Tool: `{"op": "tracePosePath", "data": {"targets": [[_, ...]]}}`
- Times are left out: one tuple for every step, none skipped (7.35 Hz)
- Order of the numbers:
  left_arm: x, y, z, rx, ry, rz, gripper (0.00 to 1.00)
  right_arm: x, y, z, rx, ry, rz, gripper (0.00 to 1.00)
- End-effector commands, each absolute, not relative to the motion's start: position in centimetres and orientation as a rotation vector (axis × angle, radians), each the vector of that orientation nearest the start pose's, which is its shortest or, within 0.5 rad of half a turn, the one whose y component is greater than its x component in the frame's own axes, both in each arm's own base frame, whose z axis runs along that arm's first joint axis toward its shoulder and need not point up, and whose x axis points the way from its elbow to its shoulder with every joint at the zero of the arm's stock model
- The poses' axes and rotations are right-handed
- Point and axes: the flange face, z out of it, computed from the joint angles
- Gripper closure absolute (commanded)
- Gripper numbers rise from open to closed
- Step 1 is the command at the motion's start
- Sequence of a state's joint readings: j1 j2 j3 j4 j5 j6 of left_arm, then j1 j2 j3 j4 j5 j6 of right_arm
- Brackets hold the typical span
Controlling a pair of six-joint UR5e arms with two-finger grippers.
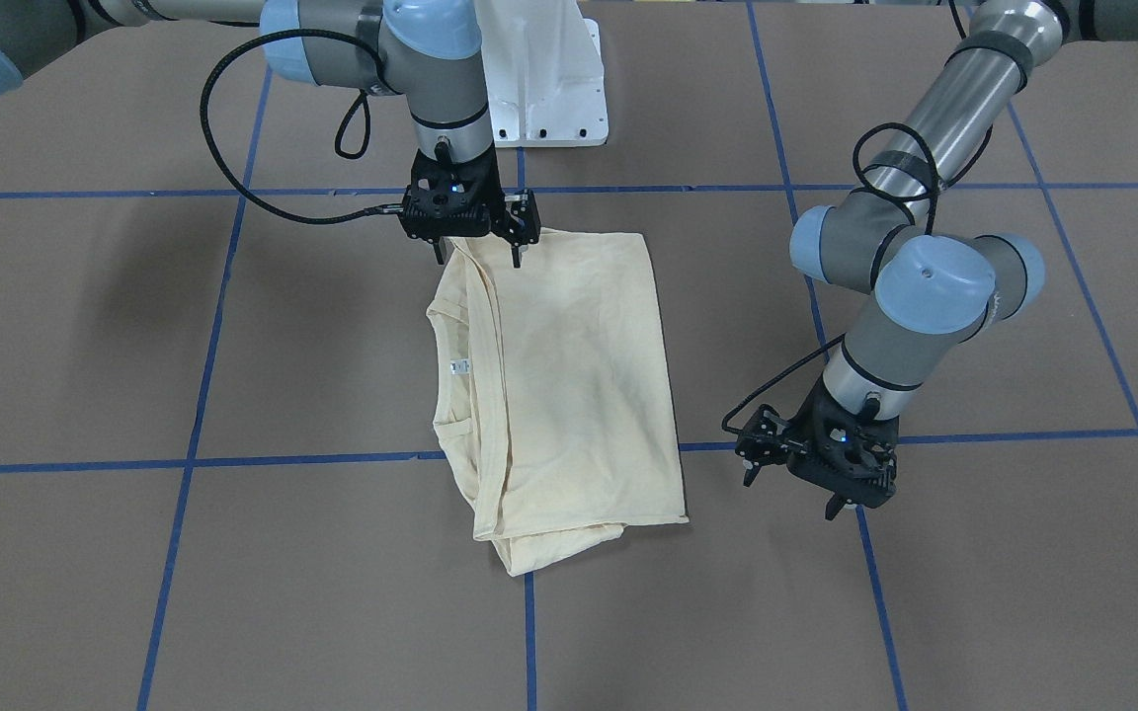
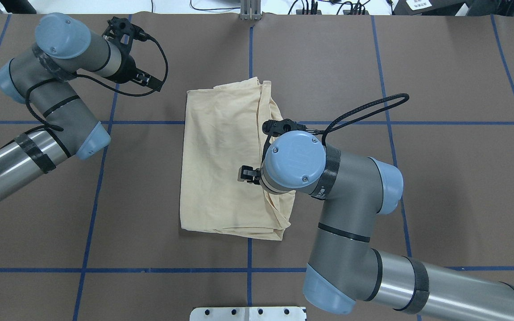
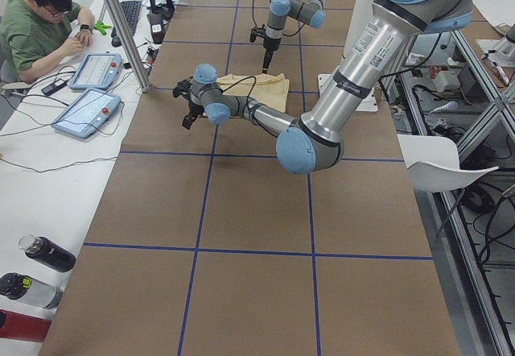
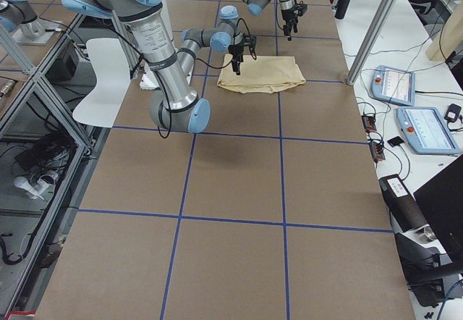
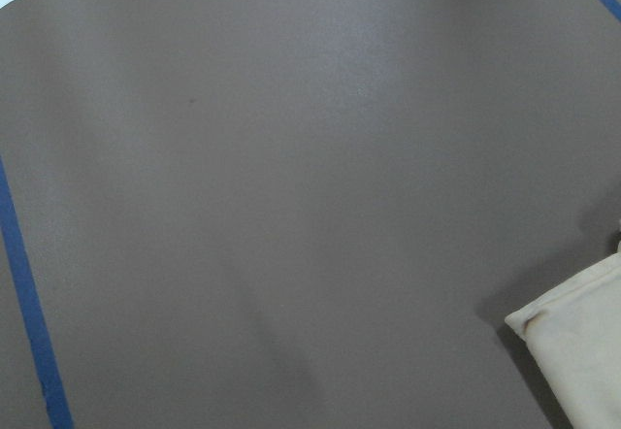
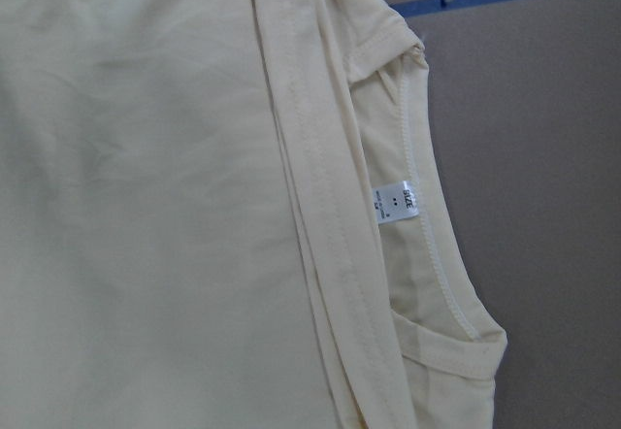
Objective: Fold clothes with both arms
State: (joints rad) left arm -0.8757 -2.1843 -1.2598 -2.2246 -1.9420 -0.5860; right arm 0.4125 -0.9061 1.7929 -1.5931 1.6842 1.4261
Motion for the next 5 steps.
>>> {"op": "tracePosePath", "data": {"targets": [[40.8,-63.9,36.6,0.553,0.841,0.278,0.00,-53.3,-38.5,17.2,0.209,-0.965,0.209,0.00],[40.8,-63.9,36.6,0.554,0.841,0.280,0.00,-53.9,-38.4,18.4,0.235,-0.920,0.187,0.00],[40.9,-63.9,36.6,0.553,0.841,0.281,0.00,-54.7,-38.4,18.5,0.254,-0.830,0.076,0.00],[40.9,-63.9,36.6,0.553,0.841,0.280,0.00,-55.3,-38.5,17.6,0.239,-0.731,0.010,0.00],[40.9,-63.9,36.6,0.553,0.842,0.280,0.00,-56.4,-38.3,16.9,0.213,-0.693,-0.108,0.00]]}}
